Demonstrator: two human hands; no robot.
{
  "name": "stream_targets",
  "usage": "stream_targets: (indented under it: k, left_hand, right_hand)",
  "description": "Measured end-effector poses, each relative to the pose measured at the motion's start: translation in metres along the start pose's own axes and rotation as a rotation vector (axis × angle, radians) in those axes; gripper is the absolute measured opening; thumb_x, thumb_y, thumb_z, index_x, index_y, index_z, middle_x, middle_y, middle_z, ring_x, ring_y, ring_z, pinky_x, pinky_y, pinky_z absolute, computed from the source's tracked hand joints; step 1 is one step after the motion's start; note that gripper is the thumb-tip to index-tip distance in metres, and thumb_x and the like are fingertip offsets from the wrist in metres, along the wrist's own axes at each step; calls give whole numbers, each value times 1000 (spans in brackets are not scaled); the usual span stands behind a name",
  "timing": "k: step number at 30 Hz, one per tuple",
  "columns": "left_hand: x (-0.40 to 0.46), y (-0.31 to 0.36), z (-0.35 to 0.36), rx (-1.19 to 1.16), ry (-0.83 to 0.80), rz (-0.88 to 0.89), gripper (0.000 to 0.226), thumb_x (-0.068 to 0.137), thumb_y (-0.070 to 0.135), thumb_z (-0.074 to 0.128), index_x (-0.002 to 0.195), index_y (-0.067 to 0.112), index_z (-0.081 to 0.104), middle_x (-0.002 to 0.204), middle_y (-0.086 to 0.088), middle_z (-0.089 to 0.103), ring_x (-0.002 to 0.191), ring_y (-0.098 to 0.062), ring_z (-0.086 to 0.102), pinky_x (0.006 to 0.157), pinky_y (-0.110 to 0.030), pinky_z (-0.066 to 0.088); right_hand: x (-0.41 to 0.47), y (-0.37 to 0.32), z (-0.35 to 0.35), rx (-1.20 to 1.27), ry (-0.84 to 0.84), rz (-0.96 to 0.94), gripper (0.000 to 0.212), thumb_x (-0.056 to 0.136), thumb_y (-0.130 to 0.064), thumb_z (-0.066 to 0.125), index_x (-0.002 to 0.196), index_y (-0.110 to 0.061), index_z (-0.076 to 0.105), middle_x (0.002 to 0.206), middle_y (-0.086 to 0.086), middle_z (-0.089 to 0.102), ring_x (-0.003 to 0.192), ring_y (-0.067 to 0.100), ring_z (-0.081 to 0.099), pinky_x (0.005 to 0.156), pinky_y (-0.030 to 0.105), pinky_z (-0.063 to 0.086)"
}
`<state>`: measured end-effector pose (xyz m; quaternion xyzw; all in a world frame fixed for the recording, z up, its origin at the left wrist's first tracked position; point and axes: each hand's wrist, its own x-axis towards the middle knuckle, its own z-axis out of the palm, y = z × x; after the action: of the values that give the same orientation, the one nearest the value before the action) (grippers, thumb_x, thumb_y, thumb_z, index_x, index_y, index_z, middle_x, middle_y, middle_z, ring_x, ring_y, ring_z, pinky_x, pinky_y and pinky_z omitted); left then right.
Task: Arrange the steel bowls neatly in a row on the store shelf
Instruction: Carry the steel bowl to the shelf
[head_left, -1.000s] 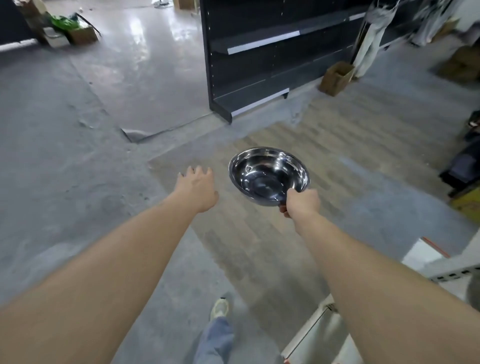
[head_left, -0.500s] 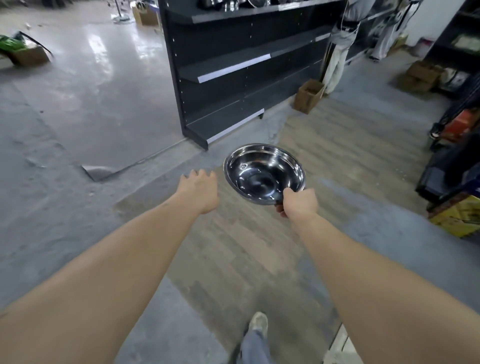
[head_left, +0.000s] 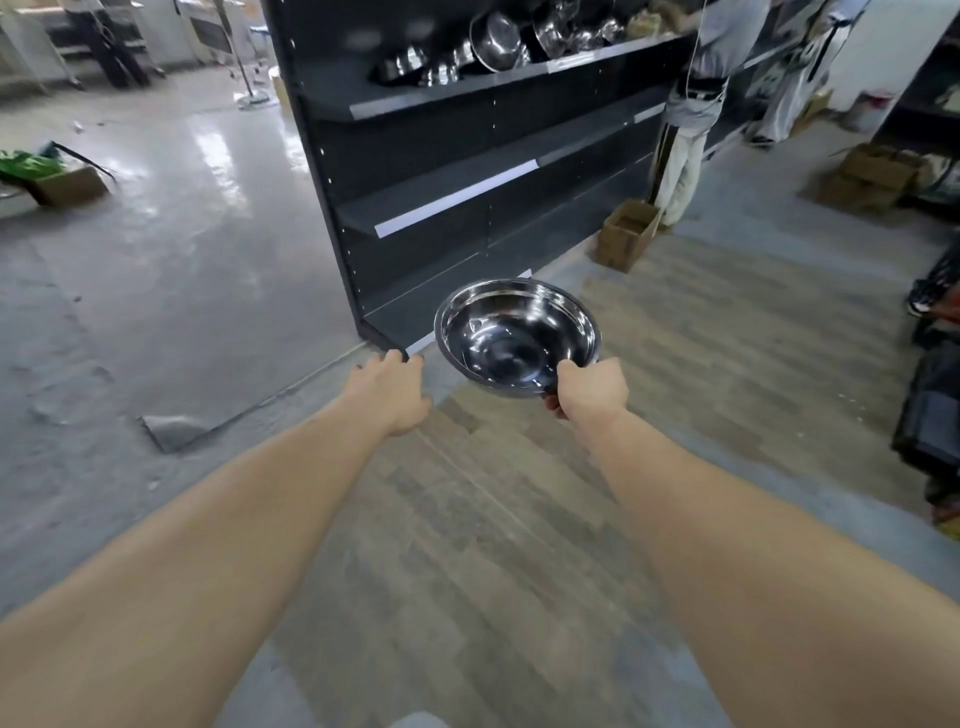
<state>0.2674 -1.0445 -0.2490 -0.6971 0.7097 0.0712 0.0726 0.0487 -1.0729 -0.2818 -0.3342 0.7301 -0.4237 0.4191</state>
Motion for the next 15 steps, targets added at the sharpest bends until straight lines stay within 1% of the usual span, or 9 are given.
stream_targets:
  k: [1,4,5,7,9,11,13,15]
  left_hand:
    - [17,1,-6,7,4,-7,54,95,36,47,143,13,39,142,-14,45,132,-35,42,106,-46,37]
    - [72,2,-25,33,11,-30,55,96,36,46,145,14,36,143,-14,45,134,-34,40,108,-47,36]
    - [93,2,-30,38,12,-35,55,96,35,45,145,14,36,143,-14,44,135,-34,39,109,-47,35]
    - [137,5,-39,37,16,-37,53,96,34,44,144,14,36,143,-14,44,135,-34,39,110,-48,34]
    - [184,7,-45,26,19,-40,50,96,34,44,142,14,39,142,-14,45,134,-35,39,110,-49,34]
    - [232,7,-48,20,12,-36,50,96,34,45,142,15,39,141,-14,45,134,-34,38,109,-49,34]
    - [282,6,-52,24,2,-25,52,96,35,45,143,15,38,141,-14,44,135,-34,37,109,-48,34]
    - [332,5,-62,34,-9,-18,53,96,36,46,144,15,37,142,-14,44,135,-34,37,110,-48,34]
  right_hand:
    - [15,-8,3,-5,-3,-6,36,85,-11,51,117,4,59,45,6,62,29,16,56,38,25,45]
    - [63,-33,14,-13,-14,-23,35,86,-11,51,117,2,56,70,16,71,29,14,56,35,24,44]
    - [80,-41,18,-12,-13,-24,34,86,-11,51,117,1,54,73,17,70,31,15,57,36,24,44]
    - [117,-57,28,-19,-12,-30,33,86,-12,51,117,0,52,70,15,69,34,17,58,39,26,45]
    - [156,-73,40,-39,-14,-35,35,85,-12,51,117,1,55,73,17,71,36,19,59,42,27,47]
    - [197,-92,56,-56,-7,-34,37,84,-12,51,118,3,57,81,21,73,44,25,62,48,33,53]
    - [239,-112,71,-75,2,-28,38,85,-13,51,118,4,57,78,20,73,49,28,64,53,36,57]
    - [277,-133,85,-92,-3,-15,38,84,-13,51,117,3,58,73,18,72,43,23,62,45,30,52]
